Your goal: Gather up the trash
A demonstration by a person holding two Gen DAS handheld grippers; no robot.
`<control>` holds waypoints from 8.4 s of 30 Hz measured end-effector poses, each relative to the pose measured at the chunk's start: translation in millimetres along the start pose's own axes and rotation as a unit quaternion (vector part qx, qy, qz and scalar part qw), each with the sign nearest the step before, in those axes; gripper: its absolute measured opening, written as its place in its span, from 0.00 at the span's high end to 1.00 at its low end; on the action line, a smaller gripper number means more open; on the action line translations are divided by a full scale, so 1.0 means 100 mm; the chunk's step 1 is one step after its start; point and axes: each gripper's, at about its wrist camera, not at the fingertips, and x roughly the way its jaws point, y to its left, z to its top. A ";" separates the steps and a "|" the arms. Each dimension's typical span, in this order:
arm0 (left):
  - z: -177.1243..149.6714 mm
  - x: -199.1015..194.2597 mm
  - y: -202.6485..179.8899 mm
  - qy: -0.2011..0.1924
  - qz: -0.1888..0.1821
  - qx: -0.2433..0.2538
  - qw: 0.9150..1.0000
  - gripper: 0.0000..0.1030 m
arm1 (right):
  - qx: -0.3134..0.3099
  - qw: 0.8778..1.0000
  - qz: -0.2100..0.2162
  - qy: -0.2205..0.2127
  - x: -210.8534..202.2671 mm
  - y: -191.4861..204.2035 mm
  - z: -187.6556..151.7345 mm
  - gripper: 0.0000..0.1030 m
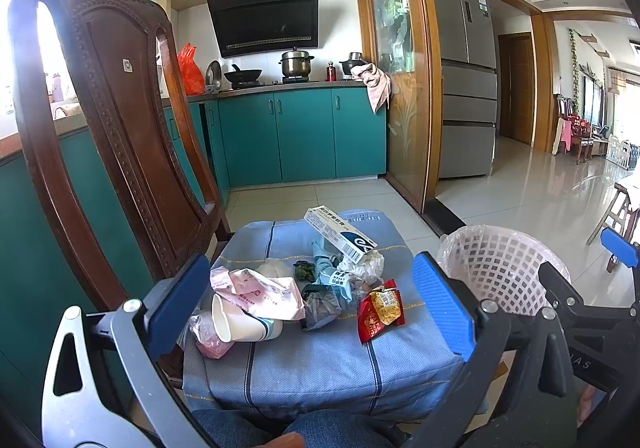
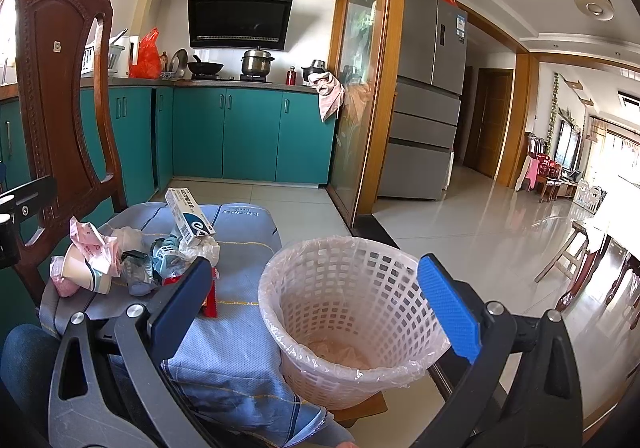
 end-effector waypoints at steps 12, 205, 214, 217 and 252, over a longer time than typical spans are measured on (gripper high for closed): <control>-0.01 0.00 0.00 0.001 0.000 0.001 1.000 0.02 | 0.006 1.000 -0.007 0.000 -0.01 -0.01 0.02 0.03; -0.07 1.03 1.14 0.077 -0.046 -0.120 0.989 0.73 | -0.040 0.973 0.205 0.097 1.37 0.98 -0.21 0.58; -0.01 0.93 1.01 0.070 -0.061 -0.114 0.989 0.73 | -0.019 0.975 0.208 0.071 1.28 0.78 -0.08 0.58; 0.03 0.89 0.90 0.067 -0.074 -0.105 0.989 0.73 | -0.002 0.978 0.201 0.057 1.23 0.59 0.00 0.58; 0.12 1.44 -0.39 0.092 -0.136 -0.018 0.986 0.12 | 0.080 0.995 0.040 0.051 1.09 -1.01 -0.26 0.21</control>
